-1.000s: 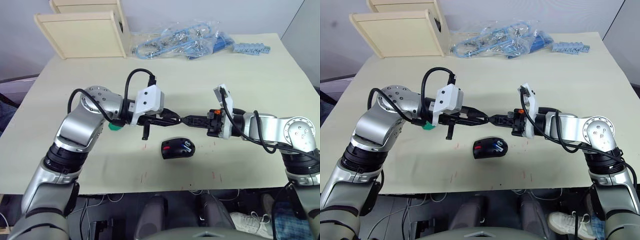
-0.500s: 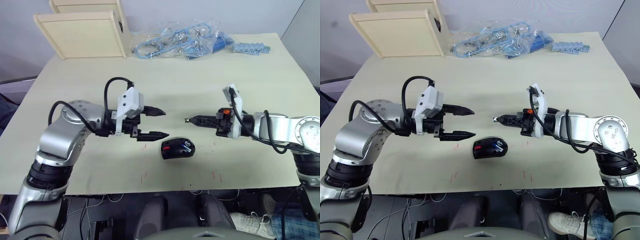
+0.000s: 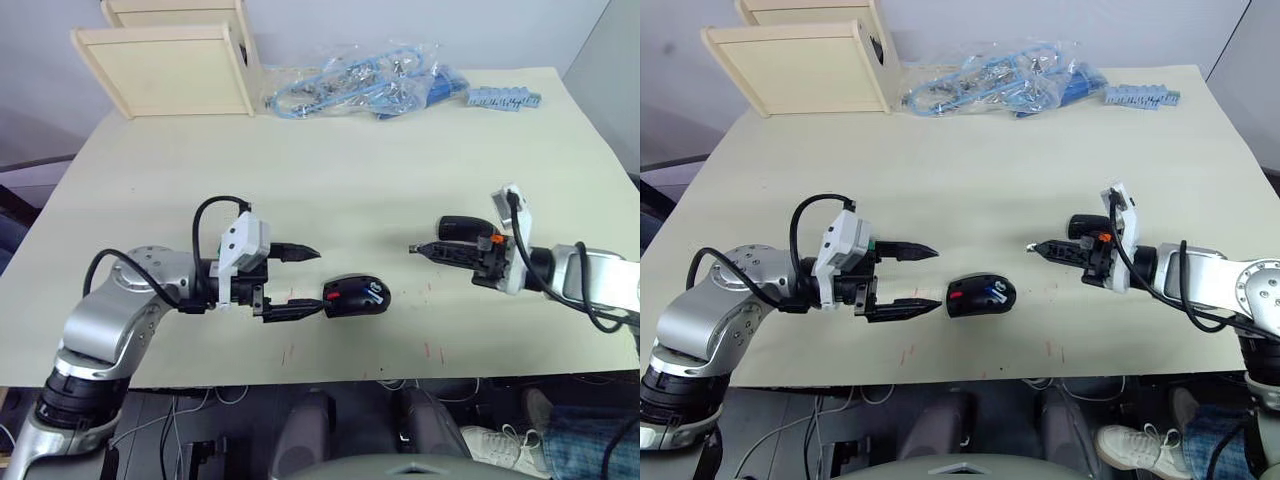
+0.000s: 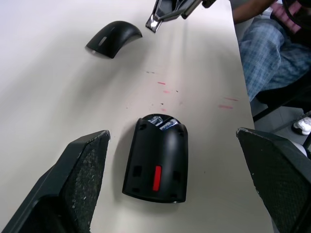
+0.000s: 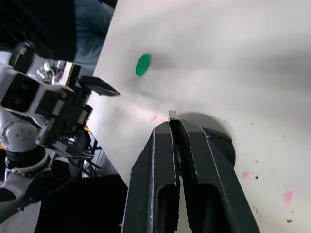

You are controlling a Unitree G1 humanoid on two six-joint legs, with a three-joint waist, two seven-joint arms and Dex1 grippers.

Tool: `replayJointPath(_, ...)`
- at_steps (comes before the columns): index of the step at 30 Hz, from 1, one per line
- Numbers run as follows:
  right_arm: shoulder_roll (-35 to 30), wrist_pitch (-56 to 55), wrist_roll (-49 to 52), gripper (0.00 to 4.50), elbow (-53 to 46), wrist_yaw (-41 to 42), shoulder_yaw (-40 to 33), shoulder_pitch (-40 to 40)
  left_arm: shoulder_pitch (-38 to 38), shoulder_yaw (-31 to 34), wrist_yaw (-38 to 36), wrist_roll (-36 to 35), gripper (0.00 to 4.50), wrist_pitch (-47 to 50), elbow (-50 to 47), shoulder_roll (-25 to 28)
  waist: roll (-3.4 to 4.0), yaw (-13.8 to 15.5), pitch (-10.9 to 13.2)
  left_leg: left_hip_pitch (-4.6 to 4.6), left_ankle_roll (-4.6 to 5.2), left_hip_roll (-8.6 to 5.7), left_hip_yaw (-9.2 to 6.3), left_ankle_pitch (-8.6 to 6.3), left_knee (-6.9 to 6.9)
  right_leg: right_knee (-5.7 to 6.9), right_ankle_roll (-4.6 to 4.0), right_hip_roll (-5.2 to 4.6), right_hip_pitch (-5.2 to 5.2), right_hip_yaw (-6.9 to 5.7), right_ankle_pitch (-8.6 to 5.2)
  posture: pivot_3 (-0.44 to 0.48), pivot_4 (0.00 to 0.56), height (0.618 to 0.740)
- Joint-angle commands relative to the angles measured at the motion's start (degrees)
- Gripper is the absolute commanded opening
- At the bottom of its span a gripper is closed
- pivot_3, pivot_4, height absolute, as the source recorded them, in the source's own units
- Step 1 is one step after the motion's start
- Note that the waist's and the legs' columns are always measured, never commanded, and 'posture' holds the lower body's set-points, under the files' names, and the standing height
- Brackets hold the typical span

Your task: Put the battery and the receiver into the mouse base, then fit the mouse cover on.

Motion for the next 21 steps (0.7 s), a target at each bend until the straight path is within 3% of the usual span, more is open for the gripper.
replayJointPath(1, -2.6, -1.1, 1.3, 0.00, -3.5, 3.1, -5.9, 4.4, 1.2, -1.2, -1.9, 2.7, 4.44, -6.0, 2.5, -0.1, 0.02, 0.2, 0.0, 0.00, 0.00, 0.00, 0.00, 0.00, 0.00, 0.00, 0.00, 0.00, 0.00, 0.00, 0.00, 0.000, 0.150, 0.740)
replayJointPath(11, -5.7, -4.4, 1.3, 0.00, -7.8, 4.7, -9.9, 14.0, -0.3, -8.7, -3.6, 11.6, 4.44, -18.8, 13.2, -4.6, 0.03, 0.0, 0.0, 0.04, 0.00, 0.00, 0.07, 0.00, 0.01, 0.00, 0.00, 0.01, 0.03, 0.06, 0.00, 0.000, 0.150, 0.740)
replayJointPath(21, -6.7, -7.0, 1.3, 0.00, -10.4, 4.7, -11.0, 18.0, -4.0, -12.3, -3.9, 15.2, 4.44, -23.1, 19.0, -8.8, 0.03, 0.1, 0.0, 0.01, 0.00, 0.01, 0.07, 0.00, 0.02, -0.02, 0.01, 0.00, 0.03, 0.06, 0.01, 0.000, 0.150, 0.740)
